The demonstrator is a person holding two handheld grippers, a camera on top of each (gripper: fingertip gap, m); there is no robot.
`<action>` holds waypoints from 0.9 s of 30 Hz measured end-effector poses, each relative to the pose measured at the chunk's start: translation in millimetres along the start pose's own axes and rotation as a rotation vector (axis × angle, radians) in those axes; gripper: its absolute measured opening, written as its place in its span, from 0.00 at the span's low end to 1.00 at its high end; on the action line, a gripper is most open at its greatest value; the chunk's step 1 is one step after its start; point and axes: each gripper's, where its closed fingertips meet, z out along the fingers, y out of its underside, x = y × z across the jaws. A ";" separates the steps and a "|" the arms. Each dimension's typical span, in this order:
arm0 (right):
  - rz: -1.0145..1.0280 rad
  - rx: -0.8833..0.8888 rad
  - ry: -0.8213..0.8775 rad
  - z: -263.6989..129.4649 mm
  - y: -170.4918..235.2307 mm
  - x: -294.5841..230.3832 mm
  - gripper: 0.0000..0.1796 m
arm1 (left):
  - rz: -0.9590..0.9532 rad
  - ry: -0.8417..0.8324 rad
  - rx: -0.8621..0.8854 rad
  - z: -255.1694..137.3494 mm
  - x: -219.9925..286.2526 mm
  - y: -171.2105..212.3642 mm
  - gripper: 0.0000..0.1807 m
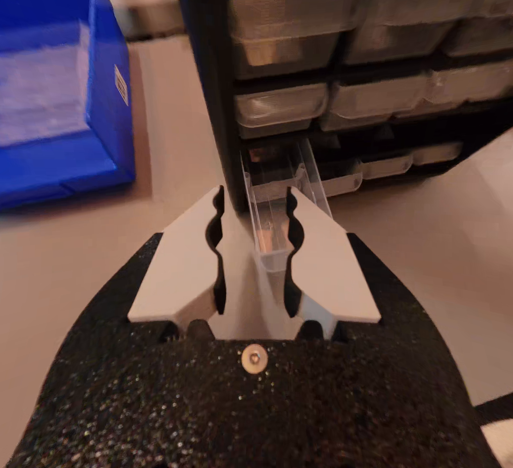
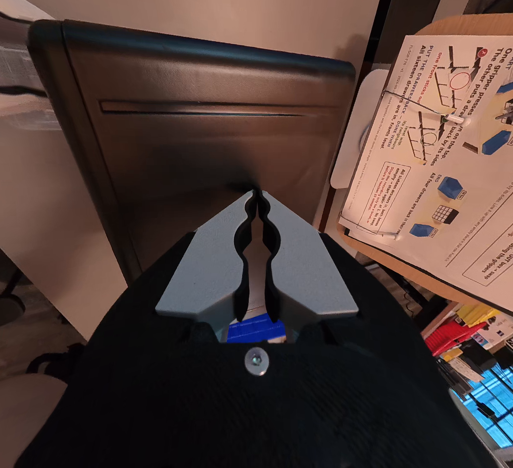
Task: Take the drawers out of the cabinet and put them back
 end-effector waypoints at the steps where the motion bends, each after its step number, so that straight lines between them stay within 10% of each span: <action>1: 0.005 0.014 -0.002 0.1 0.0 0.0 0.00 | 0.060 -0.016 0.056 -6.9 1.3 -1.7 0.25; 9: 0.017 0.048 -0.018 0.1 -0.1 0.0 0.00 | 0.244 -0.051 0.416 -46.7 33.4 24.4 0.14; 19: 0.012 -0.002 0.016 -0.1 0.1 0.1 0.00 | 0.115 -0.205 0.395 -38.9 17.9 45.2 0.16; 27: 0.024 -0.001 0.001 0.0 0.1 0.0 0.00 | 0.057 -0.164 0.305 -19.9 22.6 57.0 0.00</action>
